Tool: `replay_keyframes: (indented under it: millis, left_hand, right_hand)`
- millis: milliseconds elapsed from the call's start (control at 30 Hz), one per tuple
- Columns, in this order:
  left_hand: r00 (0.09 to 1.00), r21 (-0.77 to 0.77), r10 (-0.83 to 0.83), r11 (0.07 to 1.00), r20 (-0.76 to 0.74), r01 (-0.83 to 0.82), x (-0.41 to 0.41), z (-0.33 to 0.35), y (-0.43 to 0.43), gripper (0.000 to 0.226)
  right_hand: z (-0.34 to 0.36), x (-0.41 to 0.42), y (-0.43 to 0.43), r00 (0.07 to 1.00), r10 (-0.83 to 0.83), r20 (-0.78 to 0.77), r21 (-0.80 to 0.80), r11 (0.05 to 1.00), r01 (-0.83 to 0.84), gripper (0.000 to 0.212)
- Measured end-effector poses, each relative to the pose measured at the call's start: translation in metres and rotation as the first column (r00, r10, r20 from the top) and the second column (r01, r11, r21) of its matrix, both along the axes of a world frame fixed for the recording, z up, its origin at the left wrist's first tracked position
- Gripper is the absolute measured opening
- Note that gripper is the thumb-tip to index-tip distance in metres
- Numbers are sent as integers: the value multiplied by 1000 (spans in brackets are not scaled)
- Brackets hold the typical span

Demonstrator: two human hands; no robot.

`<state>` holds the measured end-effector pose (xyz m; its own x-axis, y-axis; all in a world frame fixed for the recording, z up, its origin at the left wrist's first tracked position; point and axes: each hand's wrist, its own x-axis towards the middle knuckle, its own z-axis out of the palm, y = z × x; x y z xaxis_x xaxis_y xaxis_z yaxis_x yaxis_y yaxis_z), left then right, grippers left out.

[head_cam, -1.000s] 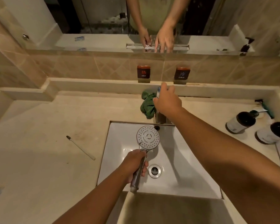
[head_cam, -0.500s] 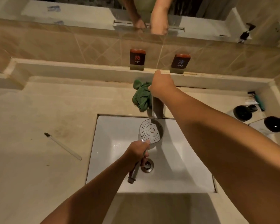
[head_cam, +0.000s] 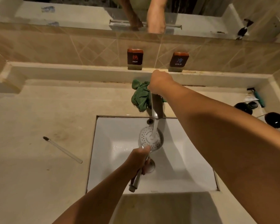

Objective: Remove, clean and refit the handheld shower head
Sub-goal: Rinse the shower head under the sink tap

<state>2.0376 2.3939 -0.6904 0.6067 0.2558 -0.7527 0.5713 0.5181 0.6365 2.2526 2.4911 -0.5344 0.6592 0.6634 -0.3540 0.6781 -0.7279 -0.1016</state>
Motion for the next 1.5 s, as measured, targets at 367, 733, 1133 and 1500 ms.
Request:
replay_keyframes:
  millis: [367, 733, 1133, 1500]
  left_hand:
    - [997, 42, -58, 998, 42, 56, -6, -12, 0, 32]
    - [976, 110, -167, 982, 143, 152, 0, -23, 12, 26]
    - [977, 62, -181, 983, 111, 175, -5, -34, 11, 35]
    - [982, -58, -124, 989, 142, 133, -2, -31, 11, 34]
  right_hand:
    - [1, -2, 0, 999, -45, -17, 9, 999, 46, 46]
    - [-1, 0, 2, 998, -58, -29, 7, 998, 58, 46]
    - [-1, 2, 4, 1000, -29, -4, 3, 1000, 29, 39]
    - [-3, 1, 4, 1000, -23, 5, 16, 1000, 23, 40]
